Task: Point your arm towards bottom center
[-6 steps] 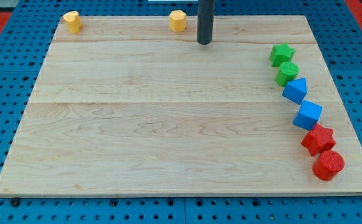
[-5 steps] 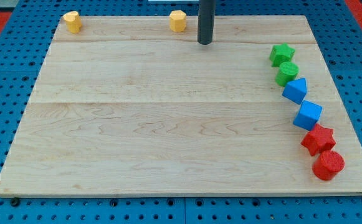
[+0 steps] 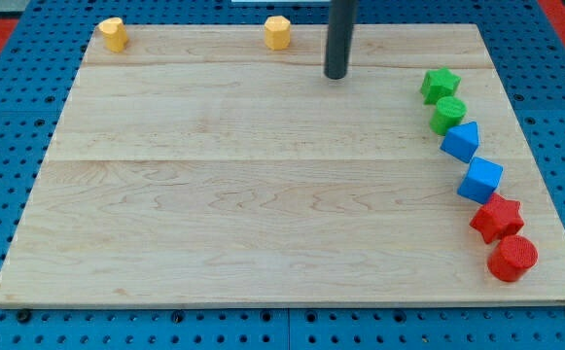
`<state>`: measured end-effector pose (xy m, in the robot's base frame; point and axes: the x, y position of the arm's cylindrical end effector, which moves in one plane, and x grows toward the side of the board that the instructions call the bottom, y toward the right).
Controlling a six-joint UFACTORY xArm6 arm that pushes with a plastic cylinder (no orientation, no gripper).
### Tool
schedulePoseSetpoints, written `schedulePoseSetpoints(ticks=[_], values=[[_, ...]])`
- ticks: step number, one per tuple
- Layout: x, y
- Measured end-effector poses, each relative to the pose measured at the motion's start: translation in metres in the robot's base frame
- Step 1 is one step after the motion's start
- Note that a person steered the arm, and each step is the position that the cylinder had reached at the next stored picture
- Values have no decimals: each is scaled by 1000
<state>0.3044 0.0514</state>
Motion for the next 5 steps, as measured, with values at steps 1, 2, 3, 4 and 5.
schedulePoseSetpoints(ticks=[1,2,3,4,5], values=[[82,-24],[174,-11],[164,-33],[45,-33],[-70,5]])
